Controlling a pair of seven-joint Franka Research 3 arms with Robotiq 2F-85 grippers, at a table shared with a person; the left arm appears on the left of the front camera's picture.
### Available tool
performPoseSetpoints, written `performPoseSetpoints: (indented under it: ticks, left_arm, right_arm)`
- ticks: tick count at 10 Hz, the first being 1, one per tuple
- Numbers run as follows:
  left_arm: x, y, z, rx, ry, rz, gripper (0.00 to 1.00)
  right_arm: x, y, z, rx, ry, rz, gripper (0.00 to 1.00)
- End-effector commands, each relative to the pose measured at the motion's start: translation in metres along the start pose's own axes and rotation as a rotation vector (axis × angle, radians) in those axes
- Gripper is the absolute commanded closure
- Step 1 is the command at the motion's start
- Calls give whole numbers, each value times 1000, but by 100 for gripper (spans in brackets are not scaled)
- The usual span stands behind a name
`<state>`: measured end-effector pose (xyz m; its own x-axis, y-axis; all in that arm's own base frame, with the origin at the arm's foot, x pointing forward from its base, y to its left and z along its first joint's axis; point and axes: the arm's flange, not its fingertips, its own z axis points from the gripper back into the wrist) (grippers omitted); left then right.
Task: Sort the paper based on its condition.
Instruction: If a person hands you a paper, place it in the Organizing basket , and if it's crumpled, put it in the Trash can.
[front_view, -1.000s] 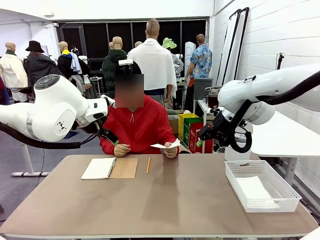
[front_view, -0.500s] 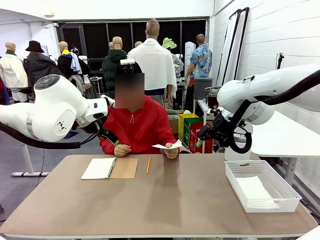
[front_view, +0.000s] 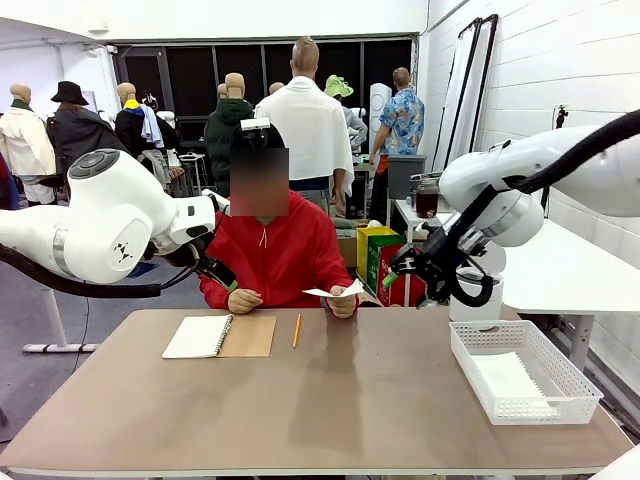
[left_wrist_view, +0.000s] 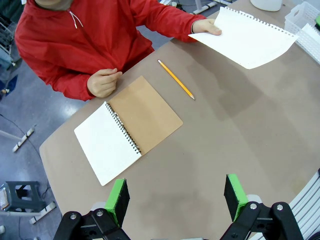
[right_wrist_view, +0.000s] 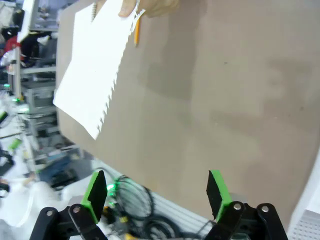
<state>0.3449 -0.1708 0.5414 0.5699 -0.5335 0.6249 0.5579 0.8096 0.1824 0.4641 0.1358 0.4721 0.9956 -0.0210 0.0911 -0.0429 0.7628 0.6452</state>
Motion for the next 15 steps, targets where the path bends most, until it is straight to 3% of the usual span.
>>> performPoseSetpoints:
  ticks: [1,4,6,11,15]
  left_arm:
    - [-2,1,-1,-4,1,3,0]
    - [-2,1,-1,-4,1,3,0]
    - [-2,1,-1,-4,1,3,0]
    - [-2,1,-1,-4,1,3,0]
    - [-2,1,-1,-4,1,3,0]
  right_arm:
    - [30,-4,-8,96,20,-137,0]
    - [58,-17,-29,259,76,-309,0]
    - [66,-21,-41,337,155,-350,0]
    - [61,-25,-43,304,139,-319,0]
    - [88,-26,-75,418,192,-475,0]
